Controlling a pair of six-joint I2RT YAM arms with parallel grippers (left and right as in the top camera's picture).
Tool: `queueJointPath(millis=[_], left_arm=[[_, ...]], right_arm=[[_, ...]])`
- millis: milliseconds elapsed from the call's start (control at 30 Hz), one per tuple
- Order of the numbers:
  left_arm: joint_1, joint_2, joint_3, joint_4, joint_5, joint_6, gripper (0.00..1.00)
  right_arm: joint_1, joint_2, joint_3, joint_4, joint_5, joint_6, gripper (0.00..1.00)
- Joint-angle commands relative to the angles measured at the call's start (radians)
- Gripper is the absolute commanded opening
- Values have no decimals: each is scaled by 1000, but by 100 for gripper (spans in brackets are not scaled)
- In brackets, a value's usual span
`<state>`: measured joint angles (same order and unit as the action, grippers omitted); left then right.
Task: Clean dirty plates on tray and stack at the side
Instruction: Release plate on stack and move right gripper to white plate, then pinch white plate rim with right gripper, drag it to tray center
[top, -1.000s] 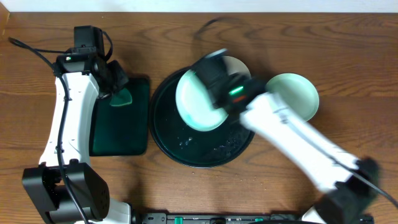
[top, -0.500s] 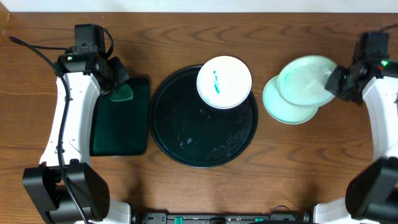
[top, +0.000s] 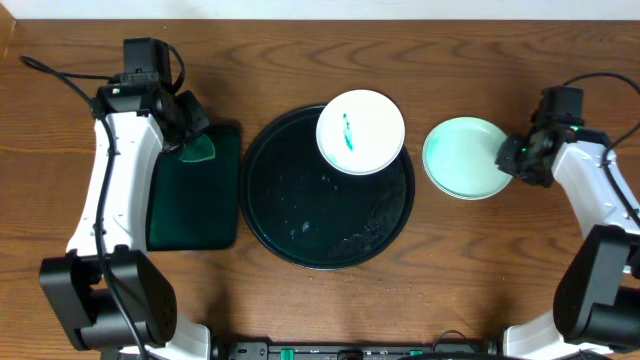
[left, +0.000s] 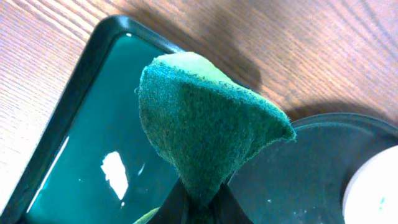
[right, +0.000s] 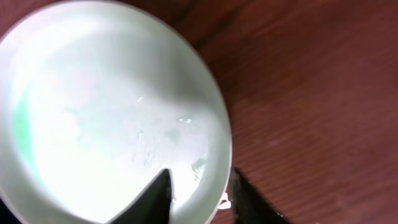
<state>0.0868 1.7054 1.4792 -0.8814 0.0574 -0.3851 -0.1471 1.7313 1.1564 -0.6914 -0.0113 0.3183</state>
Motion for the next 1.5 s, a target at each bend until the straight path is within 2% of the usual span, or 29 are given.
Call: queueJointPath(millis=[0,100,167,367,500,700,967,1067,1133,1233,1333,1467], left_arm=[[0,8,-4,4,2,8,7],[0,8,-4,0,3,12,7],[0,5,-3,0,44,56,7],[0,-22,29,-37,119,78,7],[0,-28,83,-115,119,94,7],[0,-34,117,-169,118,98,7],[-1,-33,114,-184,111,100,7],[-1,-33,114,-184,111,101,7],[-1,-33,114,-184,111,101,7],[-1,-33,114,-184,110,101,8],[-1,-33,114,-184,110,101,7],[-1,-33,114,-184,111,101,7]], right_arm=[[50,11,42,-13,-17,-47,41],[83,11,132,-48,-16,-74,46],[106,11,216,-97,-48,-113,48],[196,53,387,-120,-107,-204,47],[245,172,529,-177,-164,-302,45],[310,458,840,-380,-213,-525,44],[359,614,893,-340,-312,-571,42],[365,639,893,-327,-323,-570,33],[365,642,893,-325,-330,-565,21],[365,642,893,-327,-330,-558,9],[365,642,893,-343,-330,-547,2],[370,630,900,-384,-337,-491,1]])
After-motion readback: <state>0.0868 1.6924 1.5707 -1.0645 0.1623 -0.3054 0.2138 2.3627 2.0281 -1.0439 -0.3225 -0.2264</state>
